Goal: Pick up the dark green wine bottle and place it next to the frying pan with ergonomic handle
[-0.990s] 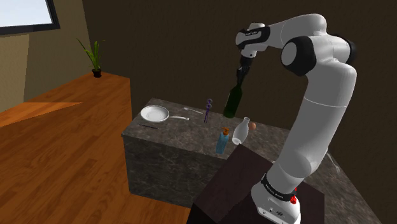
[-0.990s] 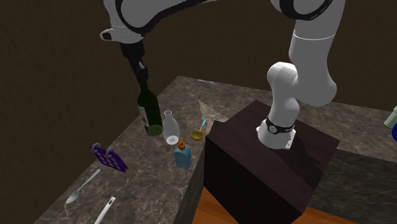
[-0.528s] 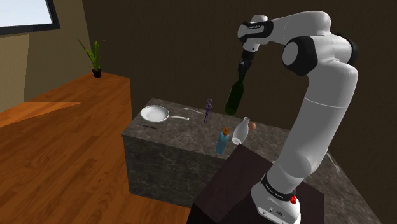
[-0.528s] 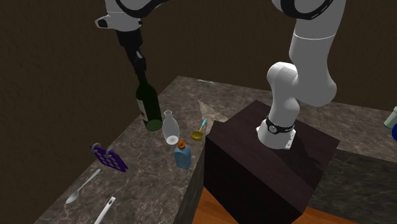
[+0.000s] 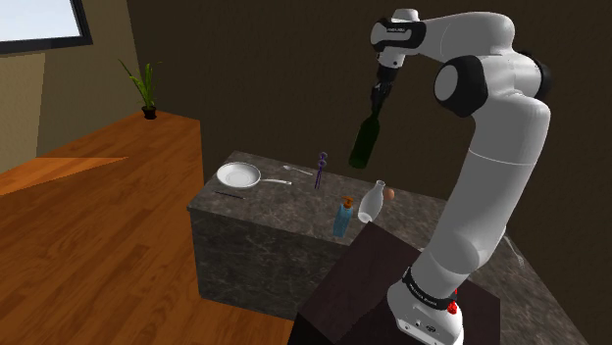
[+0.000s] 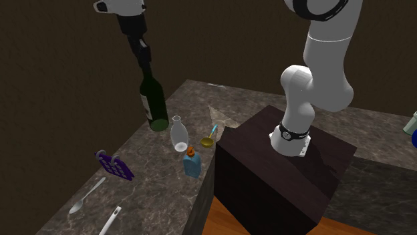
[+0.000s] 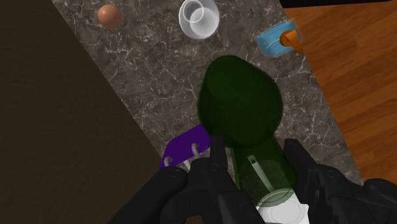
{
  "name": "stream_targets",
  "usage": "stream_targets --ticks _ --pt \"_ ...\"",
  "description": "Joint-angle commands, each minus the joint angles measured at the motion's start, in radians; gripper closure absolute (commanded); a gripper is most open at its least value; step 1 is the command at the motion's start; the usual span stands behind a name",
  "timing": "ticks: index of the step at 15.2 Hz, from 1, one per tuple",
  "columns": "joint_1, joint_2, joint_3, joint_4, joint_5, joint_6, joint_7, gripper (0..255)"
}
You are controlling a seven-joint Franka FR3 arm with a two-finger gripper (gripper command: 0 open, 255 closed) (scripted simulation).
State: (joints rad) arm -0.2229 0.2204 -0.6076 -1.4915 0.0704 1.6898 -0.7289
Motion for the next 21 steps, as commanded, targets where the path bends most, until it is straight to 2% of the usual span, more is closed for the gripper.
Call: stream_targets --ticks 1,12,21 --pt "-0.004 0.008 0.000 0.039 0.004 -0.032 -0.002 255" --pt "-0.042 0.064 -0.005 0.259 0.037 -0.203 -0.021 255" --pt "0.105 0.031 0.058 0.085 0.003 -0.060 0.168 255"
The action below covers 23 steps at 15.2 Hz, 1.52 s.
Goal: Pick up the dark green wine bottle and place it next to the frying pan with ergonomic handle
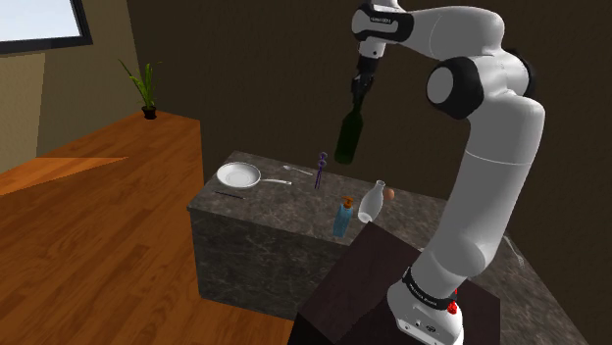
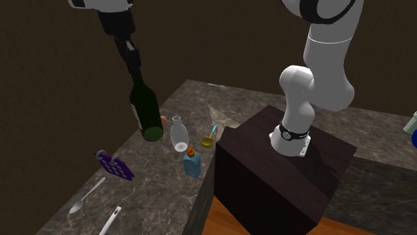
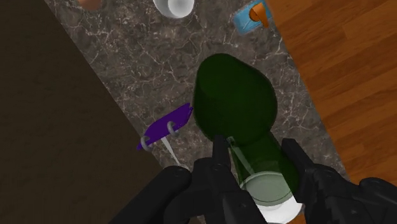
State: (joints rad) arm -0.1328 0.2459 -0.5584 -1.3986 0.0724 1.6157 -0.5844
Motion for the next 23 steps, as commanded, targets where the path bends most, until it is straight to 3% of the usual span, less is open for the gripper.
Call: stream_targets --ticks 1,12,23 --pt "0.027 0.009 0.016 -0.018 0.001 0.027 0.043 255" --pt "0.138 0.116 0.092 -0.034 0.032 0.137 0.227 255" --pt "0.206 0.340 0.164 0.142 0.090 0.172 0.383 255"
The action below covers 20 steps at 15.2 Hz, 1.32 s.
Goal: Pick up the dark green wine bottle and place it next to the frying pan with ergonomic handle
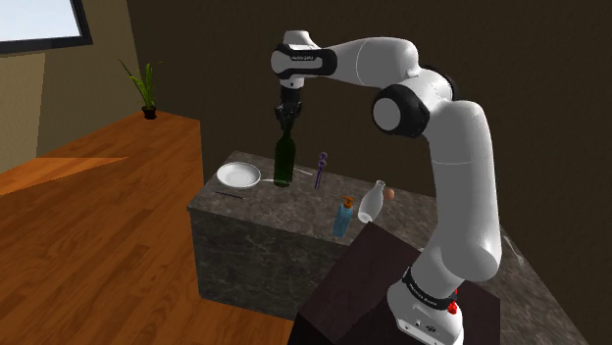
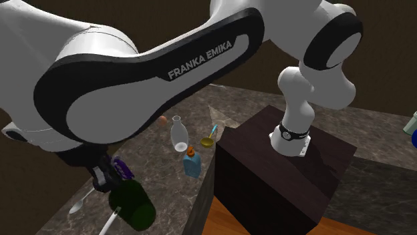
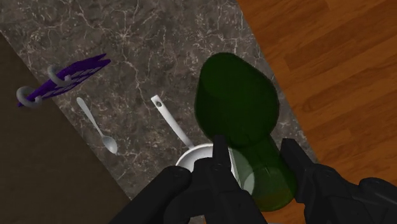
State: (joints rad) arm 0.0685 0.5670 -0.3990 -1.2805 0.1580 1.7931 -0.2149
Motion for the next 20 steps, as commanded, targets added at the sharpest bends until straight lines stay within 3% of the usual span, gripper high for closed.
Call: stream_targets --ticks 1,7,11,20 --pt "0.008 0.045 0.012 0.052 0.009 -0.007 0.027 255" --pt "0.017 0.241 0.051 0.295 0.040 -0.055 0.114 255" --pt "-0.008 0.446 0.081 0.611 0.058 -0.159 0.180 255" --pt "0.018 0.427 0.078 0.450 0.061 -0.022 0.169 255"
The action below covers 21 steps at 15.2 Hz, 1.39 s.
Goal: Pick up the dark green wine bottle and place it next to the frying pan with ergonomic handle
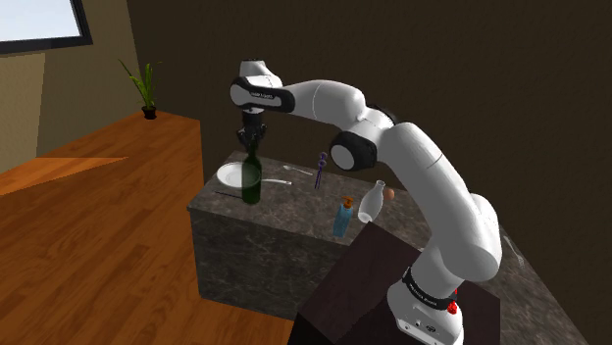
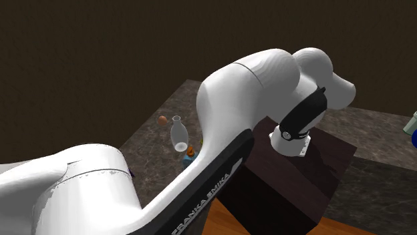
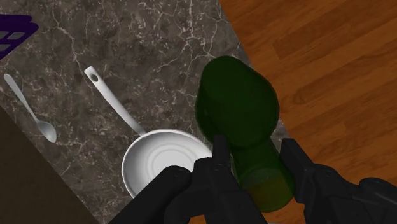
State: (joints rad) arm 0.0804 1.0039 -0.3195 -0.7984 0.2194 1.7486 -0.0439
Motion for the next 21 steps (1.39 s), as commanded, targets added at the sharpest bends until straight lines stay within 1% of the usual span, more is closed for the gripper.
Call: stream_targets --ticks 1,7,14,21 --pt "0.008 -0.009 -0.001 -0.043 0.000 0.035 -0.002 255" --pt "0.014 0.010 0.002 -0.093 0.005 0.101 -0.005 255" --pt "0.016 0.048 0.008 -0.124 0.012 0.168 -0.007 255" --pt "0.016 0.048 0.008 -0.124 0.012 0.168 -0.007 255"
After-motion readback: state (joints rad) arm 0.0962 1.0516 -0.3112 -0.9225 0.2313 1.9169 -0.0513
